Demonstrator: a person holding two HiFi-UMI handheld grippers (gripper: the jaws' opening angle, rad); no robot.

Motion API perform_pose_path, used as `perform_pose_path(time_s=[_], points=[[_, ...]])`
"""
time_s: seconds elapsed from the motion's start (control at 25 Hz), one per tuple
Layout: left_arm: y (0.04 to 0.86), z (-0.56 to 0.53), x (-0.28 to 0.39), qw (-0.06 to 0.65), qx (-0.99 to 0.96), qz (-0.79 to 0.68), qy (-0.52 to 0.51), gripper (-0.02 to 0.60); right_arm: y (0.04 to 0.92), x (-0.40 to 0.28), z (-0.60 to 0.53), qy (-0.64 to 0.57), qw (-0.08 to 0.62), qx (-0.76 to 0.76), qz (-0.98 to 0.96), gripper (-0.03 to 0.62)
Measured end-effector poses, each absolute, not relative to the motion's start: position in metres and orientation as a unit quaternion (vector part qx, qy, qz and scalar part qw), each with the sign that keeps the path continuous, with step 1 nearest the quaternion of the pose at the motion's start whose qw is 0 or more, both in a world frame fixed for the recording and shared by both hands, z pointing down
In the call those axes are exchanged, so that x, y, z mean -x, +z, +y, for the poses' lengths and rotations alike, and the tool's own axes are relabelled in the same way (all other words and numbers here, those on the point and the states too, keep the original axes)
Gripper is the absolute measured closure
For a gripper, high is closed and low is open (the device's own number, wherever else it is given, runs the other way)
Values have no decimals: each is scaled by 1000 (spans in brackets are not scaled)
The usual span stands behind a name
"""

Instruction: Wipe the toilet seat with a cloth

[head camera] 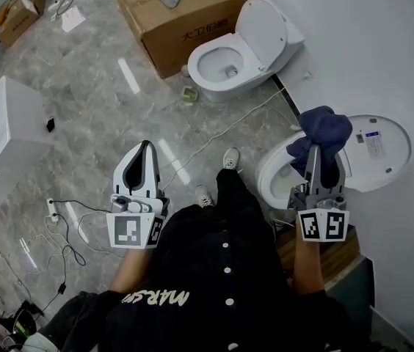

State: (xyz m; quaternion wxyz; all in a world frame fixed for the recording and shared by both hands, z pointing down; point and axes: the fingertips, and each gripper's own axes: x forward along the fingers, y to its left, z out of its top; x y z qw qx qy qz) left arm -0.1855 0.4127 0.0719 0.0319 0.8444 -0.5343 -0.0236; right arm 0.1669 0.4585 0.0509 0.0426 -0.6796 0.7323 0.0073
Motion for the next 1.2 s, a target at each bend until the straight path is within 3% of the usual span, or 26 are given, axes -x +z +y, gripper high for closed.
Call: perform_pose_path(time_s=[1.2], points=[[51, 169, 123, 3, -815, -579, -14, 572, 45, -243, 176, 12, 49, 644, 763, 513]])
